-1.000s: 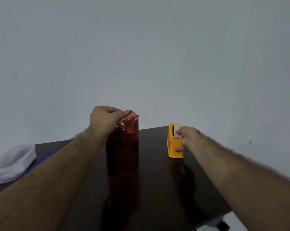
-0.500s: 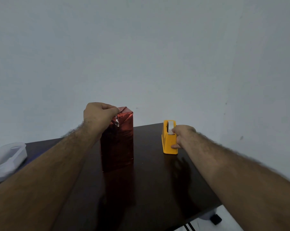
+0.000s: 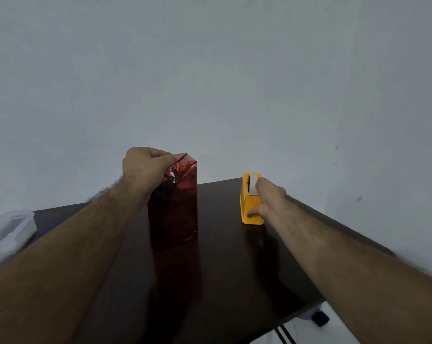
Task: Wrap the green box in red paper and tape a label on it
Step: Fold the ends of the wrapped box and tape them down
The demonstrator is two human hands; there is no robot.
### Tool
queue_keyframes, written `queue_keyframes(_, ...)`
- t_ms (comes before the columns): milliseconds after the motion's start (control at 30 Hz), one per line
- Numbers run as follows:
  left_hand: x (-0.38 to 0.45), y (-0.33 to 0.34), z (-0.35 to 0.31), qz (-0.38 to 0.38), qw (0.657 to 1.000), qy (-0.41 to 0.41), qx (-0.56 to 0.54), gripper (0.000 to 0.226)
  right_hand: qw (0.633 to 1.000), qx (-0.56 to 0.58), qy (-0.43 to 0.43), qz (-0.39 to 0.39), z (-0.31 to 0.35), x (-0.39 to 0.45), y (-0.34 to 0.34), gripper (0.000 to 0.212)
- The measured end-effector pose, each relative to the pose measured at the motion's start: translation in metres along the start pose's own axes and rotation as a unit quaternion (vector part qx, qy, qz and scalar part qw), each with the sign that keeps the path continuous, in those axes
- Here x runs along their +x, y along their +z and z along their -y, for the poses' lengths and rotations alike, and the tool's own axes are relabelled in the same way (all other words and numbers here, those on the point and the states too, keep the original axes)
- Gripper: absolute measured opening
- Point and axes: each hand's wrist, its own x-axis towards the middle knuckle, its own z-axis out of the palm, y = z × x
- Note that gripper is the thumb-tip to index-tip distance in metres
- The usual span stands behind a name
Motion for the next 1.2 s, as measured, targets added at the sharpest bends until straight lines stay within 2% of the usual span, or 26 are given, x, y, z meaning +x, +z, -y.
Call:
queue_keyframes(233, 0.002, -0.001, 0.001, 0.007, 1.0, -0.004, -0.002, 0.002, 0.999, 0.023, -0.039, -0.002, -0.016, -0.004, -0.012, 0.056)
queue_keyframes(467, 0.002, -0.001, 0.002, 0.007, 1.0, -0.004, -0.004, 0.002, 0.999, 0.014, -0.045, -0.022, -0.032, -0.001, -0.018, 0.061)
queue_keyframes(733, 0.003, -0.001, 0.004, 0.006, 1.0, 0.002, 0.003, 0.004, 0.999, 0.006, -0.044, -0.007, -0.039, 0.004, -0.019, 0.071)
queue_keyframes(867, 0.004, 0.0, 0.004, 0.005, 1.0, -0.003, 0.003, 0.008, 0.999, -0.02, -0.048, -0.018, -0.041, 0.009, -0.02, 0.061)
queue_keyframes(967, 0.004, 0.001, 0.004, 0.005, 1.0, -0.002, 0.0, 0.007, 0.997, -0.075, -0.023, -0.013, -0.048, 0.009, -0.023, 0.04)
queue_keyframes(1033, 0.003, 0.0, 0.003, 0.006, 1.0, -0.006, -0.003, 0.004, 0.995, -0.095, -0.017, -0.024, -0.055, 0.007, -0.022, 0.035)
queue_keyframes(1133, 0.003, 0.0, 0.003, 0.01, 1.0, -0.017, -0.007, 0.001, 0.989, -0.086, -0.088, -0.079, -0.054, -0.008, -0.009, 0.039)
queue_keyframes(1167, 0.002, 0.0, 0.002, 0.008, 1.0, -0.017, -0.008, 0.002, 0.986, -0.082, -0.121, -0.074, -0.049, -0.014, -0.002, 0.036)
queue_keyframes(1200, 0.002, 0.001, 0.002, 0.006, 1.0, -0.017, -0.007, 0.003, 0.985, -0.062, -0.156, -0.037, -0.042, -0.02, 0.004, 0.03)
